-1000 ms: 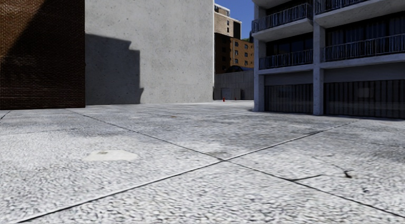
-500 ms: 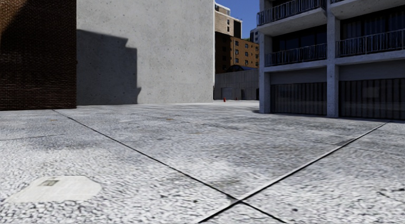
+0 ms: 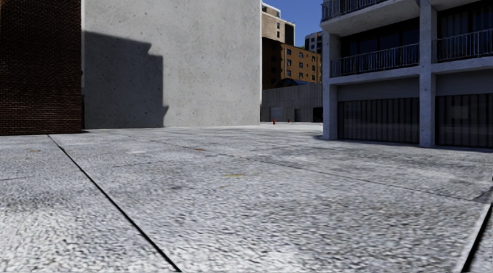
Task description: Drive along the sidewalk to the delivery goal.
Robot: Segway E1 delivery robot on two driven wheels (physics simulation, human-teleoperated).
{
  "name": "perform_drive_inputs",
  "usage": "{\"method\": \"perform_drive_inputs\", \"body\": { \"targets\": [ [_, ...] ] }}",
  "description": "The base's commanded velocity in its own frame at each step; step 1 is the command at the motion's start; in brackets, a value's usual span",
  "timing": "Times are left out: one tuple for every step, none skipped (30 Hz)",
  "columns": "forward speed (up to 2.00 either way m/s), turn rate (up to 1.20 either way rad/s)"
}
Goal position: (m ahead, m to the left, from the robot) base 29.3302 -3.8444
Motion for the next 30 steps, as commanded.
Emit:
{"method": "perform_drive_inputs", "body": {
  "targets": [
    [2.0,0.0],
    [2.0,0.0],
    [2.0,0.0],
    [2.0,0.0],
    [2.0,0.0],
    [2.0,0.0],
    [2.0,0.0],
    [2.0,0.0],
    [2.0,0.0],
    [2.0,0.0],
    [2.0,0.0],
    [2.0,0.0],
    [2.0,0.0],
    [2.0,0.0],
    [2.0,0.0],
    [2.0,0.0],
    [2.0,0.0],
    [2.0,0.0],
    [2.0,0.0],
    [2.0,0.0],
    [2.0,0.0],
    [2.0,0.0],
    [2.0,0.0],
    [2.0,0.0],
    [2.0,0.0],
    [2.0,0.0],
    [2.0,0.0],
    [2.0,0.0],
    [2.0,0.0],
    [2.0,0.0]
  ]
}}
